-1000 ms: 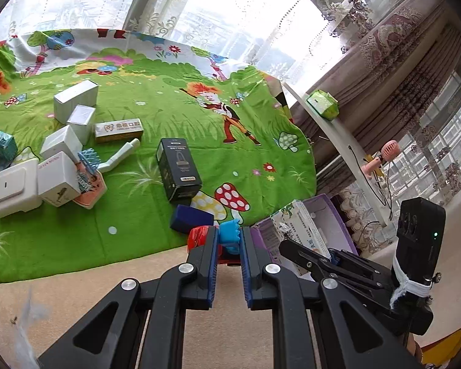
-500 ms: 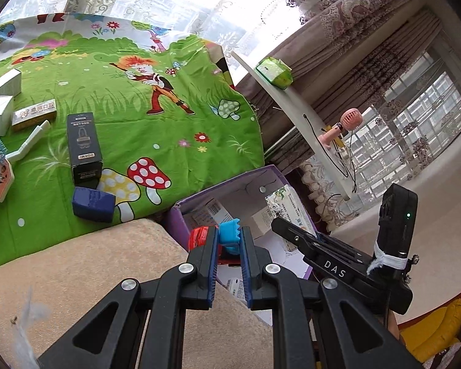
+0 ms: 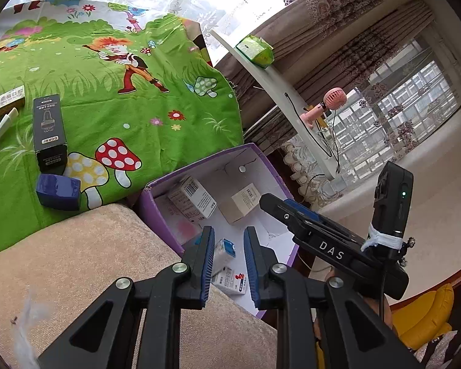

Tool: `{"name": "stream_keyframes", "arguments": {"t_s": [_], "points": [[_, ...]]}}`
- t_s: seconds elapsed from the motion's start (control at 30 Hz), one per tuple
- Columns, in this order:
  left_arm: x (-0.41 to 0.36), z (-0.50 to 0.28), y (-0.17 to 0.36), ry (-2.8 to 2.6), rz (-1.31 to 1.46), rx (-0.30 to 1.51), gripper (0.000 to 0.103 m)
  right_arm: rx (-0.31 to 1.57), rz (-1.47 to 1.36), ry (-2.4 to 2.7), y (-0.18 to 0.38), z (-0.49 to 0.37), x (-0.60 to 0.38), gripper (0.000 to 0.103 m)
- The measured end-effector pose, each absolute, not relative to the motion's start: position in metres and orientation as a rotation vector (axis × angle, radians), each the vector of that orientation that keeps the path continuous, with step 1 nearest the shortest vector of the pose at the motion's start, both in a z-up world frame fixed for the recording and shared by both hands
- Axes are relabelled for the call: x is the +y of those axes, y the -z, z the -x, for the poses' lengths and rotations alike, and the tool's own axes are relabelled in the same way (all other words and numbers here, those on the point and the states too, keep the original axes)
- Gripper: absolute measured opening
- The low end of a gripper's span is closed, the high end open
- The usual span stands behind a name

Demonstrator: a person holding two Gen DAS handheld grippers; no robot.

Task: Organize rigid objects
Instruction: 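Carry the truck and slim box into the purple storage box and release, then withdraw both tools from the storage box back toward the sheet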

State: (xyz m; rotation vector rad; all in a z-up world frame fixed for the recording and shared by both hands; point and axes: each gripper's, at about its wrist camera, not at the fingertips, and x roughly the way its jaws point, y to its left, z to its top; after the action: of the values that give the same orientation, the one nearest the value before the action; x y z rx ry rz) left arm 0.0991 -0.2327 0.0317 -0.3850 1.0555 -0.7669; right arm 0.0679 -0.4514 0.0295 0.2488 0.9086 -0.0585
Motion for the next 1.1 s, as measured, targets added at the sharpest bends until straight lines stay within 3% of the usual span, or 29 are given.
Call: {"name": "stream_keyframes", "arguments": {"t_s": [0.33, 0.53, 1.1], "points": [[-0.209, -0.098, -0.039, 0.618, 0.323, 0.992, 0.029, 0.918, -0.226, 0.057, -0.026, -0.07, -0.442, 0.067], [-0.186, -0.098, -0.042, 0.558, 0.367, 0.947, 0.061, 0.889, -0.227, 0.01, -0.031, -0.07, -0.432, 0.067], [-0.067, -0.1, -0.025, 0.273, 0.478, 0.959, 0.062, 0.937, -0.195, -0.153, -0.02, -0.091, -0.37, 0.067]]}}
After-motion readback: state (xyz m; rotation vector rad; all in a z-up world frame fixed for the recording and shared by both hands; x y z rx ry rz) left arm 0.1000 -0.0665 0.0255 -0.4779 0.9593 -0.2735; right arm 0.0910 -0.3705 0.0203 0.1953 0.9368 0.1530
